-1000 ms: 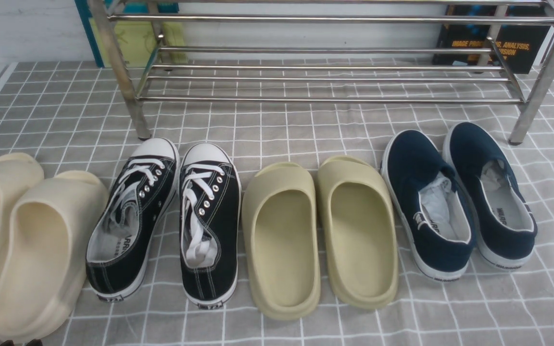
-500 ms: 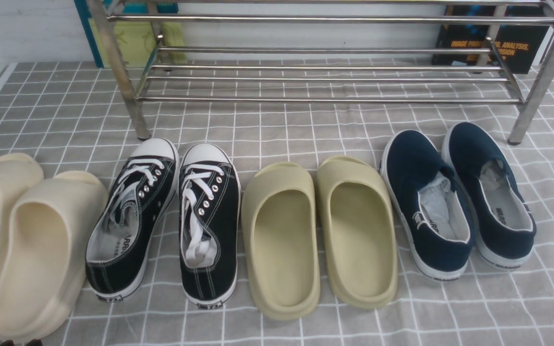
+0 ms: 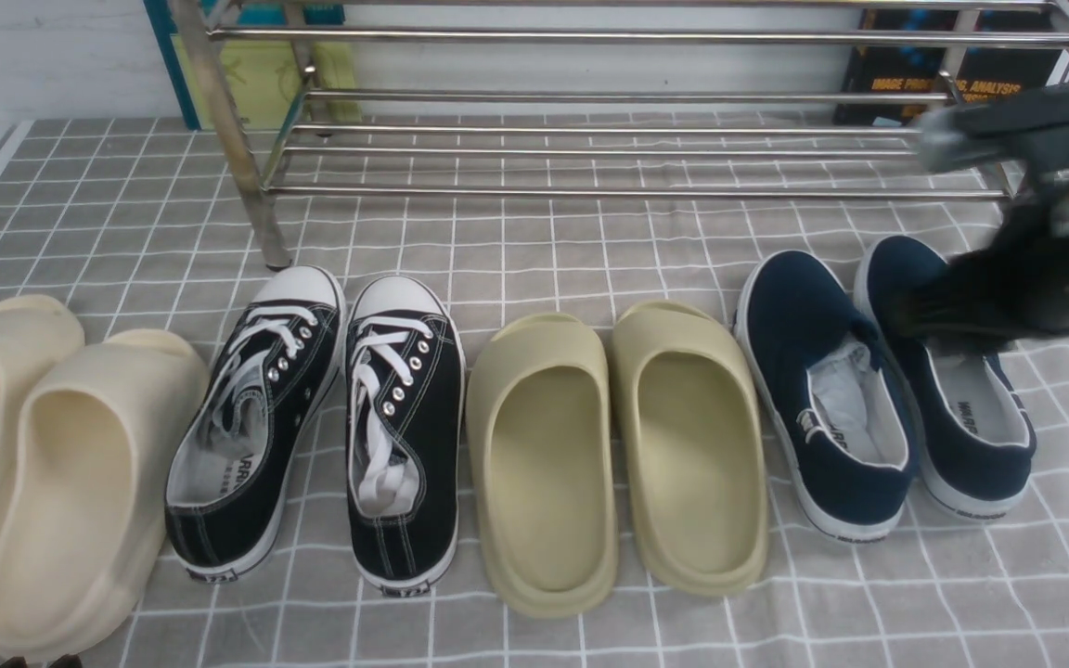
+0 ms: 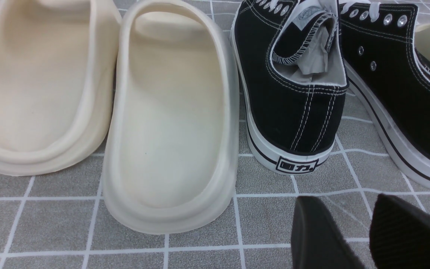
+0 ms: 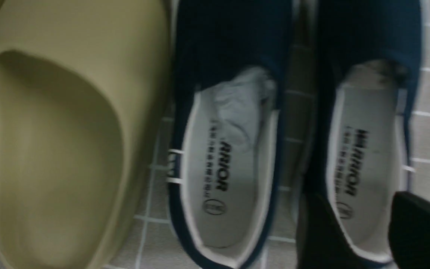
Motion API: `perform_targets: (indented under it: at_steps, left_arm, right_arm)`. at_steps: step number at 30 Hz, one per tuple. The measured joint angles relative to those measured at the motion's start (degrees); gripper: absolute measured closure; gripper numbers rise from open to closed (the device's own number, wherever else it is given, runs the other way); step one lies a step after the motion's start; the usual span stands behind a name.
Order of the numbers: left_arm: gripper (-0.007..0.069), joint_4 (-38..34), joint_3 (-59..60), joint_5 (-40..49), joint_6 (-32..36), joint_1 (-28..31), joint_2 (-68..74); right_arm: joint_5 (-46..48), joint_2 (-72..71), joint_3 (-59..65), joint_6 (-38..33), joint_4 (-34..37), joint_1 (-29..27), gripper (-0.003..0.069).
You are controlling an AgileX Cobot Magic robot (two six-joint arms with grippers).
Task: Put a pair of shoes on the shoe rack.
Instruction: Use the right arm to grab the shoe closest to it
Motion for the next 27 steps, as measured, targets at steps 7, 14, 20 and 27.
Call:
perform_targets:
  at_steps: [7, 14, 20, 27]
  left_arm:
    - [0.0386, 0.0, 0.0, 0.0, 0.0, 0.0, 0.0]
    - [0.0386, 0.0, 0.0, 0.0, 0.0, 0.0, 0.0]
    - [0.0386, 0.0, 0.0, 0.0, 0.0, 0.0, 0.0]
    - [0.0386, 0.0, 0.0, 0.0, 0.0, 0.0, 0.0]
  right_arm:
    - [5.2, 19.2, -9.1, -2.0, 1.2, 5.7, 0.0059]
    - [3.1, 20.6, -9.3, -2.7, 3.1, 5.7, 0.0084]
    - [1.7, 21.8, -9.3, -5.1, 4.6, 5.6, 0.0336]
    - [0.8, 18.5, -9.3, -2.4, 3.0, 5.6, 0.0615]
